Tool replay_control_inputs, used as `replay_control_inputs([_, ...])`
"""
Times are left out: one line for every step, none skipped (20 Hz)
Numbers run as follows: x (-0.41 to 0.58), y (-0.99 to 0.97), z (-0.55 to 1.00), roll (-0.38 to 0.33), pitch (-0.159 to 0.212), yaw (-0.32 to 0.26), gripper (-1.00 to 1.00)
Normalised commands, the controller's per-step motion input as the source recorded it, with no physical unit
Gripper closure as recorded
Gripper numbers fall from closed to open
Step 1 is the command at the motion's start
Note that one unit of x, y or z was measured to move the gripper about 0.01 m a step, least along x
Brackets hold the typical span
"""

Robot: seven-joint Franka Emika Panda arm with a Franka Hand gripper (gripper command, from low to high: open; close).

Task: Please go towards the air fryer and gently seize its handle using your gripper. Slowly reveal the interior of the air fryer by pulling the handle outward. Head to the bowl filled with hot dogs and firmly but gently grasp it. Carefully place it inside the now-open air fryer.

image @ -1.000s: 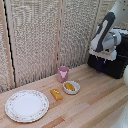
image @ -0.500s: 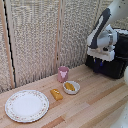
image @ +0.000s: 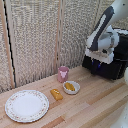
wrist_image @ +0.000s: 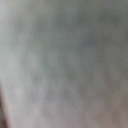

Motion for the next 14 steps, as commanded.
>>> replay_control_inputs([0.060, 0.78, -0.28, -0.027, -0.046, -0.170, 1.00])
replay_control_inputs([0.071, 0.79, -0.33, -0.031, -0.019, -0.171, 1.00])
replay_control_inputs([0.077, 0.79, -0.33, -0.030, -0.019, -0.169, 1.00])
replay_control_inputs([0.080, 0.80, -0.35, -0.030, -0.011, -0.166, 1.00])
replay_control_inputs([0.126, 0.79, -0.41, -0.002, 0.000, -0.160, 1.00])
replay_control_inputs([0.286, 0.71, -0.35, 0.000, 0.010, -0.138, 1.00])
replay_control_inputs([0.317, 0.69, -0.33, 0.000, 0.012, -0.135, 1.00])
replay_control_inputs([0.357, 0.68, -0.31, 0.002, 0.014, -0.129, 1.00])
replay_control_inputs([0.420, 0.62, -0.21, 0.003, 0.017, -0.124, 1.00])
replay_control_inputs([0.426, 0.59, -0.13, 0.000, 0.014, -0.131, 1.00])
replay_control_inputs([0.426, 0.57, -0.07, 0.000, 0.006, -0.135, 1.00])
replay_control_inputs([0.429, 0.55, 0.00, 0.000, 0.003, -0.137, 1.00])
replay_control_inputs([0.417, 0.55, 0.00, 0.000, 0.003, -0.138, 1.00])
replay_control_inputs([0.334, 0.55, 0.00, 0.000, 0.000, -0.160, 1.00])
